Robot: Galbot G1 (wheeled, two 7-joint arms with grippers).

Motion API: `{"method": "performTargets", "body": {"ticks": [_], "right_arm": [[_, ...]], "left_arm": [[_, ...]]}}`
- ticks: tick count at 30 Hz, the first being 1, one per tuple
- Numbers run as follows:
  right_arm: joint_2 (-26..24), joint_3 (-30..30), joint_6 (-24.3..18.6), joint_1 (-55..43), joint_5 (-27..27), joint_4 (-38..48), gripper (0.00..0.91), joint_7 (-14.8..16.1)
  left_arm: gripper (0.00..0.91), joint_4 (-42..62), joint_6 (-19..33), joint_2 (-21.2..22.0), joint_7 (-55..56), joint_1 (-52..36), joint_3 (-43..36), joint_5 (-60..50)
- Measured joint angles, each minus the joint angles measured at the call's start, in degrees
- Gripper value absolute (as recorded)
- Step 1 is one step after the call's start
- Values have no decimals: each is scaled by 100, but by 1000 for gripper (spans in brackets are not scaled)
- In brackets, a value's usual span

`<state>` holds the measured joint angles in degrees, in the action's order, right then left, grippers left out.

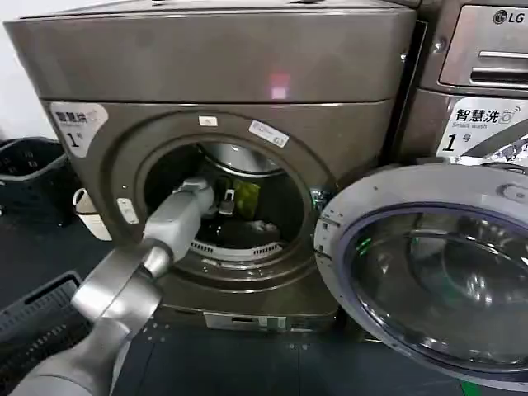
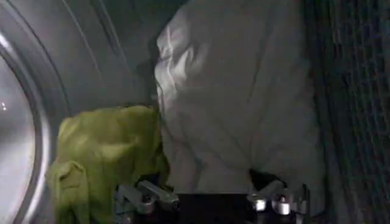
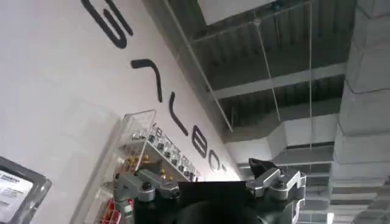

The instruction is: Grasp the clothes from the dryer.

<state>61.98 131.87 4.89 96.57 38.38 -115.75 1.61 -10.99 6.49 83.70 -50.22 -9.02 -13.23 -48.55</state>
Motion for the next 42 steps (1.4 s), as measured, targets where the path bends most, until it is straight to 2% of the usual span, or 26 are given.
{"method": "performTargets", "body": {"ticks": [13, 14, 15, 16, 42], "right_arm": [[17, -52, -22, -23, -44, 7, 907, 11], [18, -56, -22, -24, -45, 7, 907, 11], [17, -59, -23, -25, -46, 6, 907, 11], [16, -61, -24, -26, -48, 6, 907, 11], [34, -117, -47, -52, -73, -8, 907, 14]], "left_arm": [[907, 38, -133, 67, 137, 146, -18, 10], [819, 41, -138, 70, 137, 157, -17, 10], [68, 44, -140, 70, 138, 162, -17, 9], [0, 51, -141, 70, 135, 173, -17, 9], [0, 53, 57, 1, -302, 218, 92, 143]]}}
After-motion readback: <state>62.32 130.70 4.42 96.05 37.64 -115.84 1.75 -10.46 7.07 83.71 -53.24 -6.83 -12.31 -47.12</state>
